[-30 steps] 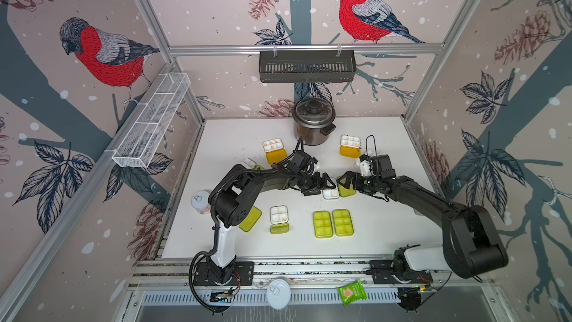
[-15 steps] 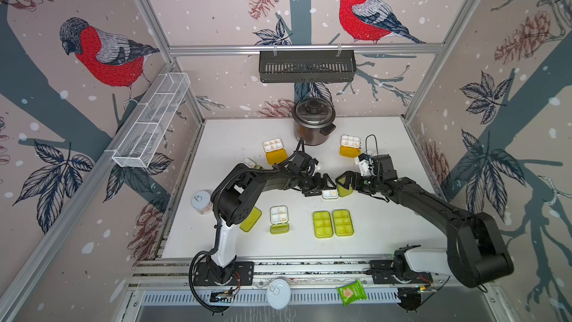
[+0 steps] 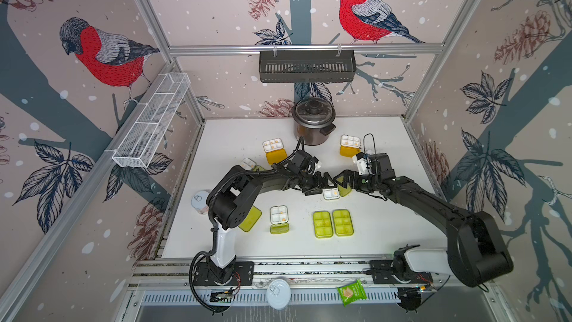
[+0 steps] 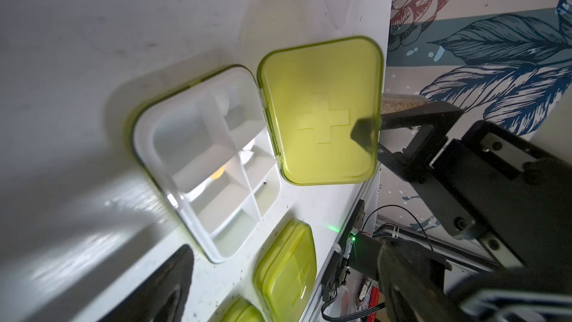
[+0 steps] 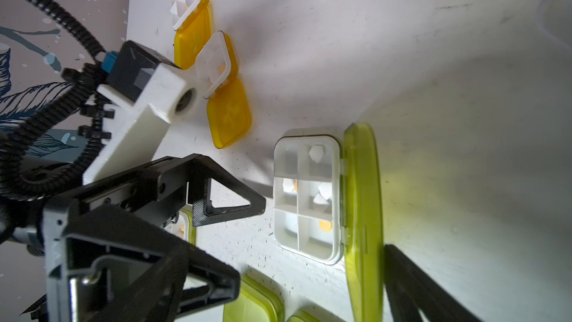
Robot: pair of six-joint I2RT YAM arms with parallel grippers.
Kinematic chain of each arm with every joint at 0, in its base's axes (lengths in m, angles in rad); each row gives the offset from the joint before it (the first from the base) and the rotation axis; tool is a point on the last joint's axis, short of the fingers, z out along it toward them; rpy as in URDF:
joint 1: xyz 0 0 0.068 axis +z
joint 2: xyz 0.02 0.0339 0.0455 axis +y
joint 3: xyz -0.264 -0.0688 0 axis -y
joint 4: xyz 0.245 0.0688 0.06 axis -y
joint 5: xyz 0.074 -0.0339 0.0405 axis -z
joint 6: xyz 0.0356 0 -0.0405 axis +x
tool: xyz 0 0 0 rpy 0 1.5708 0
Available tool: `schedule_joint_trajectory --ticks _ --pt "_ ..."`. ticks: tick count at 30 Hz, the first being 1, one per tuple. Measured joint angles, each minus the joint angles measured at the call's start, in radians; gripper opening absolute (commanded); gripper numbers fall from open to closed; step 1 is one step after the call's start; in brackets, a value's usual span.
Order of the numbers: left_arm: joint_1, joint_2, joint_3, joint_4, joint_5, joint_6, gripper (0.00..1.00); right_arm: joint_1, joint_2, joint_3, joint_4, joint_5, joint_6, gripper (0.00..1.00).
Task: Close pillboxes
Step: Close the lid on the pillbox.
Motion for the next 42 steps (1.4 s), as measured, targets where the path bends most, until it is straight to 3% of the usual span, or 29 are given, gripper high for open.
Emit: schedule_joint_trajectory --ticks 5,13,38,42 --pt "0.039 -0.087 -0.027 -0.018 -0.054 -0.001 0.92 0.025 0.015 0.034 -0.004 0.018 -0.002 0.97" --pt "0.116 -0.192 -0.059 0.043 -0.051 -0.018 0.92 0.080 0.066 0.075 -0.038 0.072 -0.031 0.97" --pt "0.181 -0.193 -0.050 0.050 -0.043 -0.009 0.92 0.198 0.156 0.089 0.002 0.126 -0.001 0.98" --pt "0.184 -0.191 -0.048 0.049 -0.042 -0.008 0.92 0.202 0.174 0.117 -0.015 0.198 -0.002 0.97"
